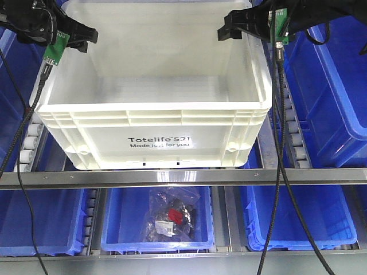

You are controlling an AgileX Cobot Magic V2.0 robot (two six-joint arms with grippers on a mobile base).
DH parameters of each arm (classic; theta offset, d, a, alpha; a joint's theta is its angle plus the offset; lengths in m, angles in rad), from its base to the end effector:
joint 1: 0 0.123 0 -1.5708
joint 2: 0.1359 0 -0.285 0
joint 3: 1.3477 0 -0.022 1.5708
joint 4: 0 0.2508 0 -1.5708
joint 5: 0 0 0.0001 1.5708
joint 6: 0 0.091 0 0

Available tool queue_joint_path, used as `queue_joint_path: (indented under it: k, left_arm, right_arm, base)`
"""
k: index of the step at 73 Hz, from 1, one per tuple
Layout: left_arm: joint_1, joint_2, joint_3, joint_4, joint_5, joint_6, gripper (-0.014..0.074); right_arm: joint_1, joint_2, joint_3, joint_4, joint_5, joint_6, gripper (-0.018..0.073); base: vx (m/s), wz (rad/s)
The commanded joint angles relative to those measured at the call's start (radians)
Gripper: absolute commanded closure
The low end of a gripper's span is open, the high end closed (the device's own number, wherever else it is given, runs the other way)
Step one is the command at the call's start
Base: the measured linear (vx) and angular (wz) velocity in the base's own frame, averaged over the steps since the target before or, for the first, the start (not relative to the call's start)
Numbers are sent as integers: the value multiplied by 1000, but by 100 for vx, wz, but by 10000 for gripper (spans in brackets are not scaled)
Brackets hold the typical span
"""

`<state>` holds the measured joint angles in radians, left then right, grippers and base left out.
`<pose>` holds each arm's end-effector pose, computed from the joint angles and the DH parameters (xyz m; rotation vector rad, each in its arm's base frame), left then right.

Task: Place moving items into box and shelve
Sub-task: 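Lower the tote onto the shelf track and open both grippers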

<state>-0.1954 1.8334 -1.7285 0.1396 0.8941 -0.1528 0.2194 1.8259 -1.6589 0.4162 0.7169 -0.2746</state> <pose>0.4114 -0.0713 0.3319 0.1147 2.4678 0.0227 0.4089 0.1160 0.3284 -0.3363 2.3077 0.4461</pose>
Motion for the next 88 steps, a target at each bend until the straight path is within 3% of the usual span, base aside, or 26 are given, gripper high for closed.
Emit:
queue_joint_path:
  k: [1, 53, 66, 88]
  left_arm:
    - [-8, -61, -35, 12, -57, -18, 40]
    - [-7, -131, -35, 38, -86, -18, 41]
    - [-7, -131, -35, 38, -64, -18, 41]
    - [-7, -131, -35, 33, -6, -19, 41]
  right_arm:
    - [5, -66, -42, 29, -84, -13, -62]
    - [5, -72, -42, 31, -148, -13, -32]
    - [5, -85, -42, -26, -171, -17, -32]
    - [5, -101, -39, -66, -87, -14, -32]
  base:
    - [0, 0]
    - [0, 0]
    - [0, 0]
    - [0, 0]
